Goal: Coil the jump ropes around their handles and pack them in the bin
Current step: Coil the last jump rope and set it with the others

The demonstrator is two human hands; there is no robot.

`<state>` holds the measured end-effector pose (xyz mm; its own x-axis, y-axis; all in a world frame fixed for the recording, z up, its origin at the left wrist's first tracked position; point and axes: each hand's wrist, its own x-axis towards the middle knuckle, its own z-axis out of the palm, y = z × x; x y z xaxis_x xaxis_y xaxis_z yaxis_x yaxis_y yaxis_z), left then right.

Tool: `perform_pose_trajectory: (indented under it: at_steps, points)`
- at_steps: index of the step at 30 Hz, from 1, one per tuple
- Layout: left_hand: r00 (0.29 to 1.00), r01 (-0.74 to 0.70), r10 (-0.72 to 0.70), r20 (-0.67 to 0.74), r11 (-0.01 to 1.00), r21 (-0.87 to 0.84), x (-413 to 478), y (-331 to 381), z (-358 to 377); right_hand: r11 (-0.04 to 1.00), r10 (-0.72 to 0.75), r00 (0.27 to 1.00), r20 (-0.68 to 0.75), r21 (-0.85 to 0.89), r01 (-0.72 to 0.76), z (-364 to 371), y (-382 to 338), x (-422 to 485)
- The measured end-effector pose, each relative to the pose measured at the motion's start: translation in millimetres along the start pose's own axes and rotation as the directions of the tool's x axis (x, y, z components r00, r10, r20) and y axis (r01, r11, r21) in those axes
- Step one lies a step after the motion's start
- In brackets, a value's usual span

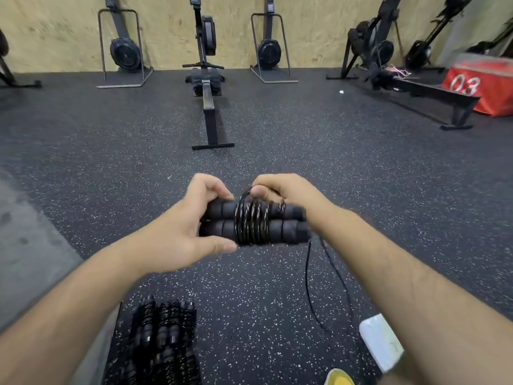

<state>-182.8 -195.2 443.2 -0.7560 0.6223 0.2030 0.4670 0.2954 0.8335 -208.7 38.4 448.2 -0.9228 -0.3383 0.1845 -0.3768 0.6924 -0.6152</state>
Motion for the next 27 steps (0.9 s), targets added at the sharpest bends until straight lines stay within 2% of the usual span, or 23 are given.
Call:
perform_pose_trajectory:
  at_steps: [1, 2, 3, 4, 5, 7, 9, 12, 14, 19, 22, 25, 27]
  points:
    - [0.998, -0.017, 0.013, -0.060, 0.998, -0.066, 0.9, -1.5, 1.3, 0.999, 0.050, 0.992, 0.118, -0.023, -0.048, 4.9, -2.7, -4.2]
    - [0.992, -0.033, 0.023, -0.123, 0.996, -0.079, 2.9, -4.3, 2.7, 0.983, 0.158, 0.962, 0.222, -0.130, -0.131, 12.9, -5.8, -7.6]
    - [0.983, -0.037, 0.031, -0.181, 0.999, -0.026, 5.1, -10.5, 3.0, 0.958, 0.254, 0.939, 0.230, -0.196, -0.211, 24.0, -7.4, -8.6]
    - [0.972, -0.025, 0.045, -0.232, 0.996, 0.090, 7.4, -16.9, 3.2, 0.934, 0.283, 0.926, 0.249, -0.289, -0.208, 34.6, -11.8, -10.6]
    - [0.959, 0.000, 0.071, -0.275, 0.968, 0.251, 9.4, -24.7, 2.2, 0.933, 0.223, 0.924, 0.310, -0.343, -0.110, 44.8, -18.8, -12.3]
    - [0.936, 0.020, 0.188, -0.297, 0.815, 0.579, 13.1, -38.2, -0.8, 0.938, 0.165, 0.897, 0.411, -0.346, -0.014, 65.1, -27.1, -14.5]
    - [0.937, 0.043, 0.227, -0.267, 0.682, 0.730, 16.5, -49.7, -6.2, 0.936, 0.172, 0.862, 0.477, -0.351, 0.008, 76.7, -35.1, -18.9]
    - [0.962, 0.093, 0.139, -0.235, 0.643, 0.760, 18.4, -61.4, -10.4, 0.922, 0.150, 0.880, 0.451, -0.386, 0.040, 66.9, -47.1, -21.9]
    - [0.974, 0.105, 0.080, -0.213, 0.672, 0.733, 18.0, -63.7, -8.9, 0.896, 0.093, 0.923, 0.373, -0.436, 0.086, 49.7, -53.2, -19.0]
    - [0.981, 0.130, 0.004, -0.196, 0.737, 0.664, 15.9, -50.9, -5.8, 0.852, 0.036, 0.978, 0.205, -0.517, 0.078, 16.6, -49.0, -14.7]
    - [0.982, 0.156, -0.051, -0.180, 0.753, 0.639, 13.9, -40.8, -5.2, 0.840, -0.054, 0.982, 0.183, -0.524, 0.144, 14.8, -46.0, -15.0]
    - [0.988, 0.151, -0.137, -0.071, 0.765, 0.626, 10.8, -32.7, -0.8, 0.810, -0.186, 0.967, 0.172, -0.530, 0.250, 16.8, -44.0, -13.4]
    - [0.985, 0.135, -0.171, 0.007, 0.802, 0.582, 7.8, -28.5, 2.7, 0.831, -0.240, 0.963, 0.126, -0.485, 0.270, 13.0, -38.6, -9.2]
